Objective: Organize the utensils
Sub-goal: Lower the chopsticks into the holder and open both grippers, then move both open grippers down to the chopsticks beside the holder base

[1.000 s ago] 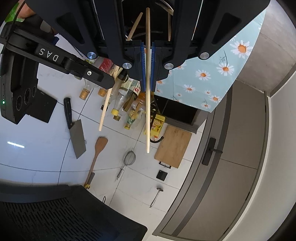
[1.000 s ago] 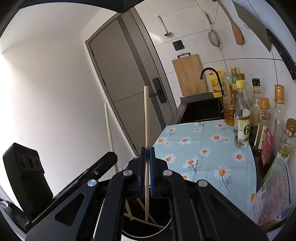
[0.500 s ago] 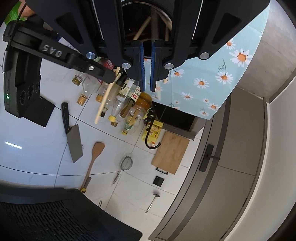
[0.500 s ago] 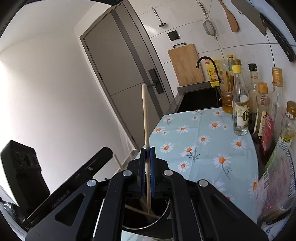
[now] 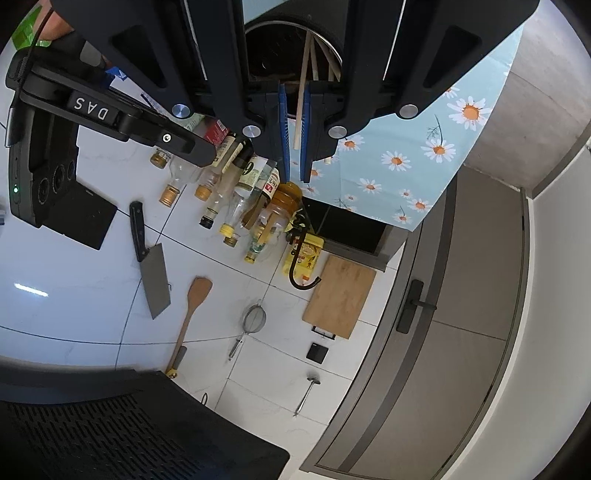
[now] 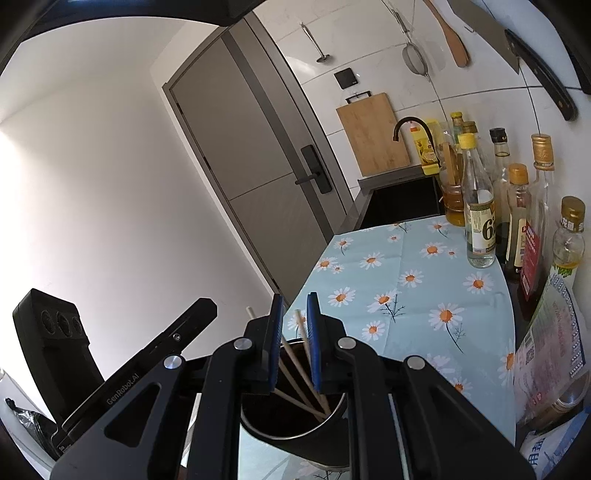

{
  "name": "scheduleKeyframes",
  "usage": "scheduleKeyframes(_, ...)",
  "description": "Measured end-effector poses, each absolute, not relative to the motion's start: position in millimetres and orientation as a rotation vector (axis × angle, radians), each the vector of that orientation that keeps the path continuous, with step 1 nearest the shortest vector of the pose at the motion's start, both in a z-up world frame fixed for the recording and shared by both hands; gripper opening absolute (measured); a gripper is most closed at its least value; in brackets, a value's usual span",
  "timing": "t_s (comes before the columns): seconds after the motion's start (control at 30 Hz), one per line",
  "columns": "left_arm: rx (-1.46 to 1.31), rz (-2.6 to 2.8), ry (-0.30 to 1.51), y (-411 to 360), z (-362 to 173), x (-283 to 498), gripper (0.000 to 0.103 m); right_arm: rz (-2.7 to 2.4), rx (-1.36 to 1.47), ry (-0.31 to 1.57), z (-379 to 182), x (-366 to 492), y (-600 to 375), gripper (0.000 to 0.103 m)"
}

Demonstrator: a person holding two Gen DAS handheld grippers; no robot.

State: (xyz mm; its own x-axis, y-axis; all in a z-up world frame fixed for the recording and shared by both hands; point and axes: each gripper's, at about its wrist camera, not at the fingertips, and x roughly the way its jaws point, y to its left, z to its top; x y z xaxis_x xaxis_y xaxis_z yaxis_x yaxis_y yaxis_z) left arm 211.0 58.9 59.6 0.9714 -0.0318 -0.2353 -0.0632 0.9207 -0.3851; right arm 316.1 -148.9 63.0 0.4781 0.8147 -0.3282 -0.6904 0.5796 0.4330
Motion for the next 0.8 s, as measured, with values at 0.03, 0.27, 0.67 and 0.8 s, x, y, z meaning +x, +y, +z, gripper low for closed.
scheduleKeyframes(0.03, -0.402, 0.010, 0.242, 57.9, 61.3, 209.1, 0.006, 0.930, 0.264, 0.532, 64.2, 313.5, -151.8, 0.015)
scheduleKeyframes(0.27, -0.379, 0.001, 0.261, 51.8, 70.9, 191.6, 0.024, 0.944, 0.298, 0.537, 70.9, 298.2, -168.4, 0.015)
scheduleKeyframes(0.67, -0.309, -0.019, 0.365, 37.7, 84.6, 150.5, 0.024, 0.894, 0.290, 0.595, 65.2, 255.7, -199.0, 0.021)
scheduleKeyframes(0.8, -0.299, -0.021, 0.437, 41.9, 74.2, 142.0, 0.024, 0.871, 0.278, 0.657, 50.2, 243.6, -200.2, 0.021)
